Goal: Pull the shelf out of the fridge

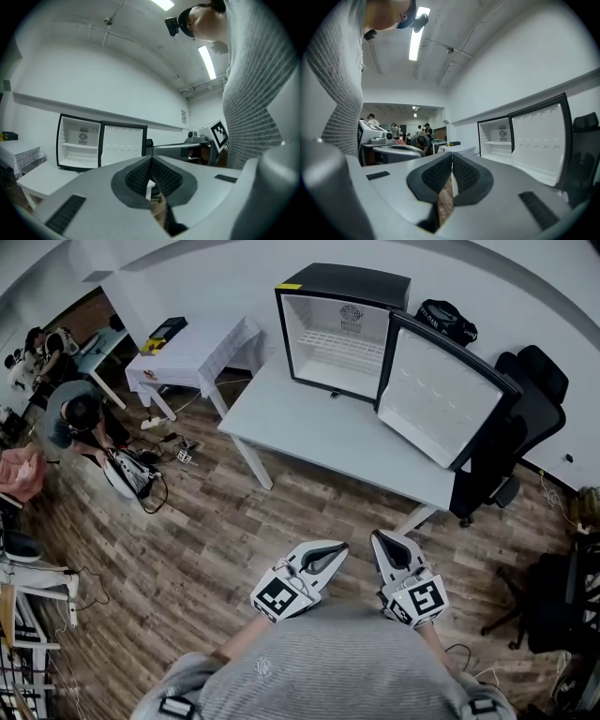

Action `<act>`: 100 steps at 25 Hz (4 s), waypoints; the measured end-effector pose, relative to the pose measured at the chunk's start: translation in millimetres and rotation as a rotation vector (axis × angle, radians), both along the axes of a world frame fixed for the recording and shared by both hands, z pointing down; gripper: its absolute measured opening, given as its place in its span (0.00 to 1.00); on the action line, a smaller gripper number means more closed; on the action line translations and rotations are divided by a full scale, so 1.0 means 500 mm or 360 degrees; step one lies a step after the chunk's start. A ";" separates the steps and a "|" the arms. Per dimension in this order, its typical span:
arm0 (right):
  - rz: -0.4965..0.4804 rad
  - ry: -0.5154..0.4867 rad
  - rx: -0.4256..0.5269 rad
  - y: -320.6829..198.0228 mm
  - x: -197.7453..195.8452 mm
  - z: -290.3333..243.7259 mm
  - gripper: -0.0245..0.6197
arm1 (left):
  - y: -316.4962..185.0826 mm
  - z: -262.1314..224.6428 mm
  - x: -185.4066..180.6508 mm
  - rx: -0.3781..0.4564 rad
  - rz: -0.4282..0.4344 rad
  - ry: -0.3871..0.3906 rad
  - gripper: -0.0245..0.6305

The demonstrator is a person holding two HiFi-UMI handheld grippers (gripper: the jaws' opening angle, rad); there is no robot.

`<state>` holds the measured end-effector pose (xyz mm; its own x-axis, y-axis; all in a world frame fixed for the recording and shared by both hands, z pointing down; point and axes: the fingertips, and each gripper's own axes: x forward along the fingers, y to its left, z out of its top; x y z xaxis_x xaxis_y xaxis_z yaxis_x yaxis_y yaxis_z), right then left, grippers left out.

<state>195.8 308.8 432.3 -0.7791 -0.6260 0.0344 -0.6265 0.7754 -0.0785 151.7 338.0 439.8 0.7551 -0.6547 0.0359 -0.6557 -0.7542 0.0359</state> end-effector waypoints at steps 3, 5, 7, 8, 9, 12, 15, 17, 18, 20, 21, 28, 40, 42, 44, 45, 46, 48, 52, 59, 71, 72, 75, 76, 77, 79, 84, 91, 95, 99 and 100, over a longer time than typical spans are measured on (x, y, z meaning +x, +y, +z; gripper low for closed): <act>0.0014 0.0011 -0.0003 -0.016 -0.007 0.003 0.06 | -0.021 -0.005 -0.004 0.0019 0.0021 0.0024 0.05; 0.0033 0.0010 -0.0019 -0.028 -0.013 0.007 0.06 | -0.032 -0.002 -0.008 0.0027 0.0043 0.0020 0.05; 0.0050 -0.0001 -0.0040 -0.044 -0.021 0.009 0.06 | -0.046 0.004 -0.020 0.0021 0.0050 0.0008 0.05; 0.0052 0.0000 -0.0048 -0.055 -0.028 0.012 0.06 | -0.055 0.006 -0.029 0.0017 0.0048 0.0007 0.05; 0.0052 0.0004 -0.0052 -0.066 -0.037 0.014 0.06 | -0.065 0.008 -0.040 0.0013 0.0044 0.0009 0.05; 0.0047 0.0014 -0.0031 -0.106 -0.074 0.011 0.06 | -0.101 0.008 -0.079 -0.0007 0.0027 0.0041 0.05; 0.0041 0.0012 0.0003 -0.144 -0.112 -0.002 0.06 | -0.147 0.006 -0.115 -0.0026 0.0006 0.0063 0.05; 0.0030 0.0014 0.0013 -0.167 -0.130 -0.009 0.06 | -0.180 -0.007 -0.129 0.0005 0.0001 0.0086 0.05; 0.0027 0.0014 0.0016 -0.179 -0.136 -0.012 0.06 | -0.196 -0.013 -0.134 0.0018 0.0003 0.0098 0.05; 0.0029 0.0015 0.0023 -0.206 -0.147 -0.019 0.06 | -0.223 -0.017 -0.142 0.0009 0.0014 0.0126 0.05; 0.0031 0.0017 0.0025 -0.219 -0.153 -0.021 0.06 | -0.234 -0.017 -0.147 0.0000 0.0018 0.0140 0.05; 0.0020 0.0055 0.0001 -0.293 -0.197 -0.019 0.06 | -0.312 -0.021 -0.201 0.0016 -0.0006 0.0136 0.05; 0.0062 0.0040 0.0031 -0.414 -0.311 -0.045 0.06 | -0.440 -0.034 -0.338 0.0045 -0.0022 0.0157 0.05; 0.0078 0.0029 0.0038 -0.435 -0.321 -0.051 0.06 | -0.457 -0.023 -0.358 0.0010 -0.0025 0.0141 0.05; 0.0115 0.0050 0.0056 -0.461 -0.317 -0.054 0.06 | -0.475 -0.012 -0.366 -0.0015 -0.0016 0.0122 0.05; 0.0141 0.0060 0.0062 -0.475 -0.310 -0.055 0.06 | -0.486 -0.006 -0.365 -0.0023 -0.0002 0.0109 0.05; 0.0167 0.0053 0.0064 -0.487 -0.304 -0.056 0.06 | -0.497 -0.004 -0.362 -0.0021 0.0016 0.0094 0.05; 0.0198 0.0043 0.0057 -0.509 -0.299 -0.055 0.06 | -0.519 -0.008 -0.360 -0.0010 0.0042 0.0083 0.05; 0.0185 0.0060 0.0065 -0.551 -0.316 -0.055 0.06 | -0.559 -0.013 -0.368 -0.0011 0.0056 0.0108 0.05; 0.0117 0.0026 0.0046 -0.606 -0.351 -0.052 0.06 | -0.609 -0.012 -0.378 0.0000 0.0039 0.0092 0.05; 0.0111 0.0041 0.0114 -0.757 -0.325 -0.075 0.06 | -0.764 -0.045 -0.342 0.0080 0.0054 0.0080 0.05; 0.0121 0.0046 0.0117 -0.769 -0.318 -0.075 0.06 | -0.775 -0.045 -0.340 0.0076 0.0054 0.0079 0.05; 0.0138 0.0052 0.0114 -0.798 -0.300 -0.074 0.06 | -0.806 -0.029 -0.332 0.0013 0.0045 0.0060 0.05; 0.0141 0.0050 0.0115 -0.806 -0.294 -0.075 0.06 | -0.816 -0.033 -0.329 0.0024 0.0045 0.0062 0.05; 0.0146 0.0047 0.0116 -0.813 -0.289 -0.075 0.06 | -0.826 -0.041 -0.324 0.0047 0.0048 0.0067 0.05; 0.0152 0.0045 0.0115 -0.827 -0.279 -0.076 0.06 | -0.842 -0.044 -0.317 0.0045 0.0047 0.0069 0.05; 0.0133 0.0034 0.0100 -0.853 -0.257 -0.079 0.06 | -0.876 -0.049 -0.294 0.0018 0.0025 0.0043 0.05; 0.0124 0.0027 0.0088 -0.881 -0.248 -0.070 0.06 | -0.904 -0.057 -0.269 0.0100 0.0059 0.0047 0.05; 0.0153 0.0024 0.0090 -0.889 -0.254 -0.071 0.06 | -0.915 -0.067 -0.275 0.0111 0.0093 0.0048 0.05; 0.0208 0.0037 0.0106 -0.897 -0.270 -0.075 0.06 | -0.924 -0.076 -0.285 0.0146 0.0161 0.0031 0.05; 0.0219 0.0039 0.0104 -0.898 -0.275 -0.076 0.06 | -0.927 -0.073 -0.289 0.0137 0.0173 0.0023 0.05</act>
